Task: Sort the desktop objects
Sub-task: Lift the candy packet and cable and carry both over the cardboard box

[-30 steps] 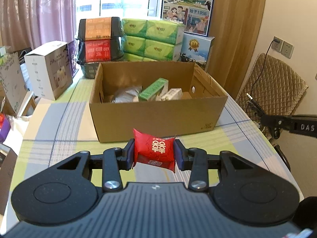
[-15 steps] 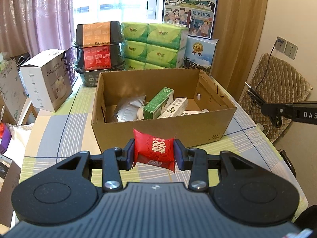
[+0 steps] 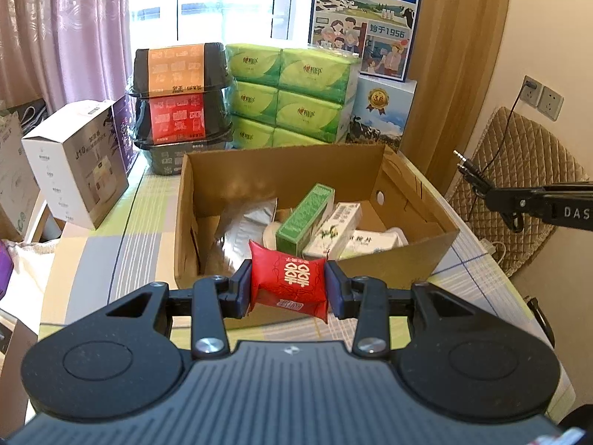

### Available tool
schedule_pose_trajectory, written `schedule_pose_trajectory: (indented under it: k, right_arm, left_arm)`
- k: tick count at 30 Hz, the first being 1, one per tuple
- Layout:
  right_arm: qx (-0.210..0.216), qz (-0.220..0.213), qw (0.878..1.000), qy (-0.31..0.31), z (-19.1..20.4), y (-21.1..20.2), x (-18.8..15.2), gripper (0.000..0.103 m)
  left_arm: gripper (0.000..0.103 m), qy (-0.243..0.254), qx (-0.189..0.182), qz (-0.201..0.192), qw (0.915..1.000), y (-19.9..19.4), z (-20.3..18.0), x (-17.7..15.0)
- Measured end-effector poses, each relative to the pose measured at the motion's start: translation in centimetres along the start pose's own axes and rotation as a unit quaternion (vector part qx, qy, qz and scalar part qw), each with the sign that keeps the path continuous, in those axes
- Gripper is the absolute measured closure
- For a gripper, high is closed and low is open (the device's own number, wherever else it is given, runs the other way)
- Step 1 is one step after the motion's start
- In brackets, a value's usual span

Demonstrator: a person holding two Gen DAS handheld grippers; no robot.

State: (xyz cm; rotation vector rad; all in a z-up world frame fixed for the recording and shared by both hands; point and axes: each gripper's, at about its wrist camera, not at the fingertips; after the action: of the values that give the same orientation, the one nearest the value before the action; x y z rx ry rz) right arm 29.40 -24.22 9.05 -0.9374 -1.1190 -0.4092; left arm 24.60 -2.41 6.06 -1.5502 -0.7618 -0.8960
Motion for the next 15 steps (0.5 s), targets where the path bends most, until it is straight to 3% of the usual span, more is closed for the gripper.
schedule_pose_trajectory:
  k: [15]
  right_arm:
    - [-0.002, 0.016, 1.0, -0.017, -0.8, 3.3, 1.6, 0.094]
  left_arm:
    - [0.068, 0.021, -0.005, 0.009, 0.9997, 3.1, 0.4, 2.9]
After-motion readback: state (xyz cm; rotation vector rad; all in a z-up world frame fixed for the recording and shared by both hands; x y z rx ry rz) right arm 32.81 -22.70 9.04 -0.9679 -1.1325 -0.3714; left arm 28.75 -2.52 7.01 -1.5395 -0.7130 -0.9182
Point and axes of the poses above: each gripper's, at about its wrist camera, not at the fingertips, and y roughly the way its jaws point, z to its left, x to its top, and after that the axes turned 11 degrees about -z, right-handed
